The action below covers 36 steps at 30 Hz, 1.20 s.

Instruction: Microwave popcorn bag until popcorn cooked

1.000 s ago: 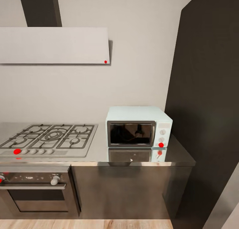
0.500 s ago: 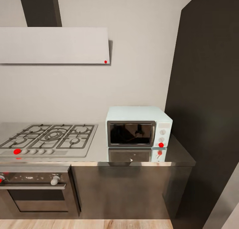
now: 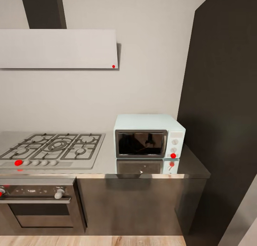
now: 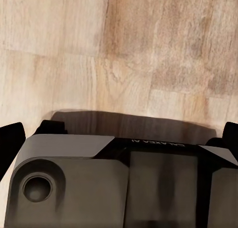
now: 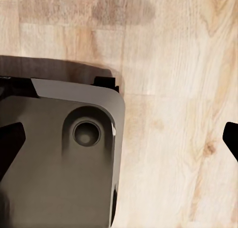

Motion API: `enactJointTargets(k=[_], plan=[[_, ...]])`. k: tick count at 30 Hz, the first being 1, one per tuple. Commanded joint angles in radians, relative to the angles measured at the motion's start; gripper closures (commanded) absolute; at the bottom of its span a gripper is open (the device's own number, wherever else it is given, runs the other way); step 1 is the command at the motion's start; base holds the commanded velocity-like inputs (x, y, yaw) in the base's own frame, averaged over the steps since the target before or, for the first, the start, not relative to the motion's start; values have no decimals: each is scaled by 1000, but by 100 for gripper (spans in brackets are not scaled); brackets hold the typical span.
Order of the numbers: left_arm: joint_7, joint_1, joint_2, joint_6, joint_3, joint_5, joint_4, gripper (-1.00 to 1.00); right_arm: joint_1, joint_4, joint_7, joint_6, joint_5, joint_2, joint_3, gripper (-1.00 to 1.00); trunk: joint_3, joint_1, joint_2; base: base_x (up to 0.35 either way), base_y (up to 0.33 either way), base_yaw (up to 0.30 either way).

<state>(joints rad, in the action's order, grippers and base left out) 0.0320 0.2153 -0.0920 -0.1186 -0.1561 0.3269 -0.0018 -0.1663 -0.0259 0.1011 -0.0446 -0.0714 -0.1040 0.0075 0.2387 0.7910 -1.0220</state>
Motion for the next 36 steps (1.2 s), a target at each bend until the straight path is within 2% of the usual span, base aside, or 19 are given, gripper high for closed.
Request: enactJointTargets(k=[1, 7, 10, 12, 13, 14, 16, 17, 18, 19, 21, 24, 27, 29, 33, 36], plan=[[3, 1, 0, -4, -8, 11, 2, -100, -1, -2, 2, -5, -8, 0, 0, -100, 1, 0, -1, 0, 0, 0], [3, 1, 0, -4, -8, 11, 2, -100, -2, 25, 3, -6, -9, 5, -8, -100, 1, 0, -1, 0, 0, 0], [3, 1, 0, -4, -8, 11, 2, -100, -2, 116, 6, 1, -9, 8, -8, -100, 1, 0, -1, 0, 0, 0], [3, 1, 0, -4, -8, 11, 2, -100, -1, 213, 6, 24, -11, 9, -7, -100, 1, 0, -1, 0, 0, 0], [3, 1, 0, -4, -8, 11, 2, -100, -2, 282, 6, 66, -11, 10, -6, -100, 1, 0, -1, 0, 0, 0], [3, 1, 0, -4, -8, 11, 2, -100, -2, 472, 6, 197, -11, 10, -6, -100, 1, 0, -1, 0, 0, 0], [3, 1, 0, -4, -8, 11, 2, -100, -2, 584, 0, 272, -11, 11, -6, -100, 1, 0, -1, 0, 0, 0], [3, 1, 0, -4, -8, 11, 2, -100, -1, 718, -21, 360, -11, 12, -6, -100, 1, 0, -1, 0, 0, 0], [3, 1, 0, -4, -8, 11, 2, -100, -1, 766, -28, 396, -11, 12, -6, -100, 1, 0, -1, 0, 0, 0], [3, 1, 0, -4, -8, 11, 2, -100, -2, 860, -37, 485, -11, 13, -6, -100, 1, 0, -1, 0, 0, 0], [3, 1, 0, -4, -8, 11, 2, -100, -2, 945, -42, 555, -11, 12, -6, -100, 1, 0, -1, 0, 0, 0], [3, 1, 1, -4, -8, 11, 2, -100, -2, 1029, -45, 591, -25, 11, -7, -100, 1, 0, -1, 0, 0, 0], [3, 1, 2, -4, -8, 12, 2, -100, -2, 1047, -46, 594, -31, 12, -7, -100, 1, 0, -1, 0, 0, 0], [3, 1, 3, -4, -8, 12, 2, -100, -2, 1091, -46, 593, -33, 12, -6, -100, 1, 0, -1, 0, 0, 0], [3, 1, 3, -4, -8, 12, 2, -100, -1, 1255, -48, 592, -32, 12, -6, -100, 1, 0, -1, 0, 0, 0], [3, 1, 3, -4, -8, 12, 2, -100, -10, 1300, -47, 598, -31, 11, -8, -100, 1, 0, -1, 0, 0, 0]])
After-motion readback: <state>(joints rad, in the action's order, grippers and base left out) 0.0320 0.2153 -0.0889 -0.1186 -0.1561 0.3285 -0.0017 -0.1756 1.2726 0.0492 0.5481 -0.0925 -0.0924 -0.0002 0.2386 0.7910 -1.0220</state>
